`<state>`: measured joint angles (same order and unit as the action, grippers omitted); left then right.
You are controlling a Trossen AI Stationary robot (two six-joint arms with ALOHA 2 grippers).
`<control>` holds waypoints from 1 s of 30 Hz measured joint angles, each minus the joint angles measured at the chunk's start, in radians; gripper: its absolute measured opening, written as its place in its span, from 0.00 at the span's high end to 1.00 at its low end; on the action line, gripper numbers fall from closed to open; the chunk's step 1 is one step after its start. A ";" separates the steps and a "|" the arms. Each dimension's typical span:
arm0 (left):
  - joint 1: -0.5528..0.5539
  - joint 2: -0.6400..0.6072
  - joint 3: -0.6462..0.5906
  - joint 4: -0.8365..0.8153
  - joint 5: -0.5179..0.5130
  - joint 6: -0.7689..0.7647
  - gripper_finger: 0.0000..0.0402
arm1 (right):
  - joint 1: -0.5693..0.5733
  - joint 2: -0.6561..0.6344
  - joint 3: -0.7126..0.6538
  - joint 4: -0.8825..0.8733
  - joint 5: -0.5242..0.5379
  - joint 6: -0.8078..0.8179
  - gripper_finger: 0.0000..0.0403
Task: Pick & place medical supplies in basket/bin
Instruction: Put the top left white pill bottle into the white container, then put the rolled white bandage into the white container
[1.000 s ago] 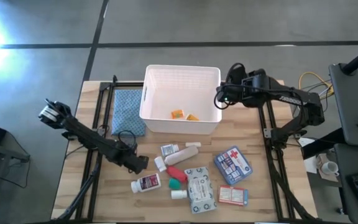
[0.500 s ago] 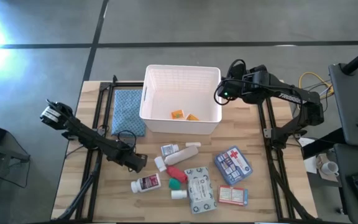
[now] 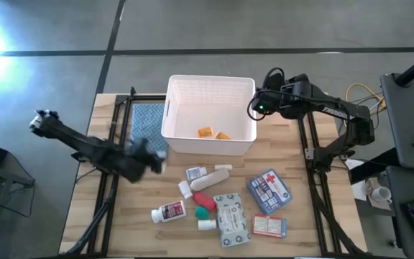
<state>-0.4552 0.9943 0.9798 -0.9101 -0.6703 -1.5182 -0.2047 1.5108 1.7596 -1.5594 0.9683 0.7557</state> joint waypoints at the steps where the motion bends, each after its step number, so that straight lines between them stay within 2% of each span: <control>1: 0.003 -0.040 0.018 0.028 -0.117 0.099 0.57 | -0.001 0.000 0.000 0.001 -0.001 0.001 0.19; 3: 0.029 -0.114 0.044 0.102 -0.305 0.283 0.57 | -0.002 0.000 0.000 0.005 -0.001 0.001 0.19; 4: 0.053 -0.145 0.055 0.145 -0.364 0.374 0.57 | -0.002 0.000 0.000 0.008 -0.002 0.001 0.19; 5: 0.085 -0.174 0.060 0.186 -0.394 0.459 0.57 | -0.002 0.000 0.000 0.014 -0.004 0.001 0.19; 7: 0.164 -0.212 0.057 0.292 -0.391 0.650 0.57 | -0.001 0.000 0.000 0.023 -0.010 0.002 0.19; 9: 0.262 -0.226 0.029 0.436 -0.304 0.842 0.57 | -0.001 0.000 0.000 0.026 -0.023 0.003 0.19; 11: 0.384 -0.214 -0.006 0.603 -0.134 0.982 0.57 | -0.001 0.000 0.000 0.031 -0.034 0.003 0.19; 14: 0.582 -0.138 -0.061 0.821 0.158 1.044 0.57 | -0.001 0.000 0.000 0.032 -0.039 0.004 0.19; 16: 0.670 -0.056 -0.094 0.890 0.266 1.046 0.56 | -0.002 -0.001 0.000 0.032 -0.052 0.004 0.19; 18: 0.718 0.029 -0.105 0.951 0.301 1.047 0.52 | -0.001 -0.001 0.000 0.031 -0.064 0.004 0.19; 20: 0.745 0.112 -0.115 0.922 0.307 1.046 0.47 | -0.001 -0.001 0.000 0.029 -0.086 0.003 0.19; 23: 0.749 0.183 -0.041 0.920 0.314 1.047 0.37 | 0.002 -0.001 0.000 0.012 -0.127 0.003 0.19; 27: 0.737 0.243 0.060 0.792 0.367 1.119 0.25 | 0.035 -0.004 0.000 -0.010 -0.182 -0.007 0.19; 30: 0.714 0.241 0.180 0.658 0.402 1.192 0.21 | 0.075 -0.012 -0.002 -0.011 -0.256 -0.054 0.19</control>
<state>0.2592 1.2356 1.1597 -0.2523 -0.2682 -0.3258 -0.1298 1.4987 1.7576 -1.5702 0.7125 0.7016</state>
